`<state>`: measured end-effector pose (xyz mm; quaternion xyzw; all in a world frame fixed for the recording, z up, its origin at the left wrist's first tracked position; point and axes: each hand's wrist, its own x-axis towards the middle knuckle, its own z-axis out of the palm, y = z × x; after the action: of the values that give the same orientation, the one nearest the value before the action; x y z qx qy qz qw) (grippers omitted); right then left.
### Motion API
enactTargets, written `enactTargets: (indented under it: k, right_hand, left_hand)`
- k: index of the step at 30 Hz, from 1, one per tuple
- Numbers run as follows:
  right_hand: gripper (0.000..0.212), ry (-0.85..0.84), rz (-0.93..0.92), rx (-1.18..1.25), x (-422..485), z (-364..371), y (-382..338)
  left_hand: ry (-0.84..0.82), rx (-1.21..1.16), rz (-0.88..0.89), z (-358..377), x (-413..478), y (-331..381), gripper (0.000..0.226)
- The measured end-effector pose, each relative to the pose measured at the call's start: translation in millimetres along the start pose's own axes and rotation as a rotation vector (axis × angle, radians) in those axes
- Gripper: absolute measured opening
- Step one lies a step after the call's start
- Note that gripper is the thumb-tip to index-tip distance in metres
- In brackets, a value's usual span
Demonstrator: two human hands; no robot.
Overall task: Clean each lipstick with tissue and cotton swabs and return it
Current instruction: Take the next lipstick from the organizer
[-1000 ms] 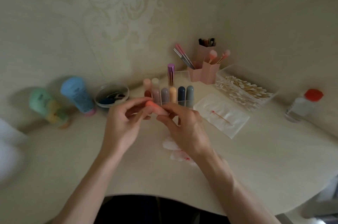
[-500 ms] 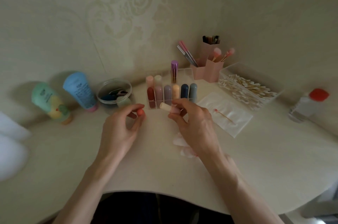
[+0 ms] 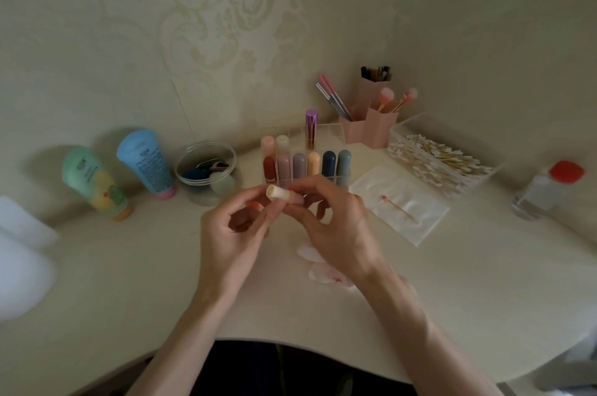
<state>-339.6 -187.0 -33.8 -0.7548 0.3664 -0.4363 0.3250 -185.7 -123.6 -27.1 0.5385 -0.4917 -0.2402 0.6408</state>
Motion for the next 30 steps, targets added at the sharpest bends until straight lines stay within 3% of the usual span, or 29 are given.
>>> enactTargets:
  k: [7,9,11,13,16,23,30]
  right_hand:
    - [0.014,-0.133,0.031,0.133,1.3,4.7,-0.1]
    - [0.023,-0.151,0.077,0.237,2.7,3.2,-2.3]
    - [0.01,-0.172,0.113,0.316,3.3,0.6,-5.9]
    - [0.021,-0.167,0.136,0.36,2.5,0.3,-7.9]
    - [0.016,-0.19,0.139,0.339,2.6,0.0,-8.0]
    - [0.059,-0.269,0.284,0.333,2.5,-1.3,-14.0]
    - [0.058,-0.321,0.349,0.378,2.4,-4.4,-20.3]
  left_hand:
    - [0.058,-0.218,-0.268,-3.1,0.7,0.9,0.02]
    - [0.048,-0.222,-0.29,-5.0,1.2,1.1,0.023]
    - [0.058,-0.226,-0.306,-6.4,1.9,0.7,0.024]
    - [0.063,-0.234,-0.313,-6.9,1.9,-0.1,0.026]
    - [0.038,-0.242,-0.303,-7.6,2.1,0.5,0.024]
    - [-0.046,-0.284,-0.297,-8.0,2.4,2.8,0.019]
    - [-0.126,-0.287,-0.311,-8.6,1.8,3.4,0.03]
